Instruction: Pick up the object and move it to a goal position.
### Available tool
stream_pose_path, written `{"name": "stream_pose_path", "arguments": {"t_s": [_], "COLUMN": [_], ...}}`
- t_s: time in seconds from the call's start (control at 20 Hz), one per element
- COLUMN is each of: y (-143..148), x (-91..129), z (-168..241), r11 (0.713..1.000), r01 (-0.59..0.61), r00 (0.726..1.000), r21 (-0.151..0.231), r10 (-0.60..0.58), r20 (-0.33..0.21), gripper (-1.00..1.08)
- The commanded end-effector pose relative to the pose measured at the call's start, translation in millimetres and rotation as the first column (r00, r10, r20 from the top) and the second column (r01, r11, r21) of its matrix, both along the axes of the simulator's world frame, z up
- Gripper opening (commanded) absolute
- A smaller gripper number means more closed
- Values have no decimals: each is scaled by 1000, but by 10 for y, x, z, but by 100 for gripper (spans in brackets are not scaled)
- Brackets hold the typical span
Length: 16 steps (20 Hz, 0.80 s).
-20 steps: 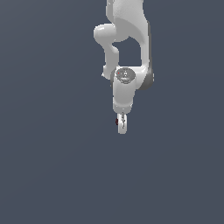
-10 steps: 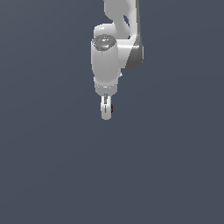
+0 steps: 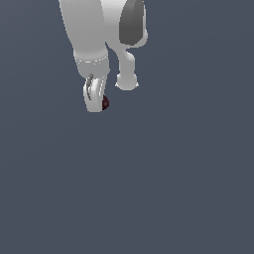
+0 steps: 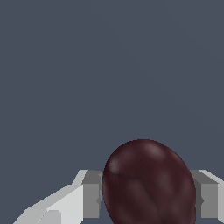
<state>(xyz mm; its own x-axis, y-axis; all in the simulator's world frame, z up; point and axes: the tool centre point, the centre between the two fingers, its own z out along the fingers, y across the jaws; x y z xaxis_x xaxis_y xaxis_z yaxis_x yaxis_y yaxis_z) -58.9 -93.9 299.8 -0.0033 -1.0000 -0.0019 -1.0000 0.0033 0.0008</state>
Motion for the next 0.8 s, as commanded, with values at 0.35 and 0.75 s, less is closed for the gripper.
{"name": "stream_pose_path", "arguments": {"t_s": [0.35,0.75], "y": [-620,-936], "x": [-46,-42], "z": [936,1412], "r11": [1000,1000], "r01": [-2,-4], "r00": [1000,1000], "r21": [-1,-2], "r10": [2,4], "r20": [0,1], "gripper": [-100,-100]}}
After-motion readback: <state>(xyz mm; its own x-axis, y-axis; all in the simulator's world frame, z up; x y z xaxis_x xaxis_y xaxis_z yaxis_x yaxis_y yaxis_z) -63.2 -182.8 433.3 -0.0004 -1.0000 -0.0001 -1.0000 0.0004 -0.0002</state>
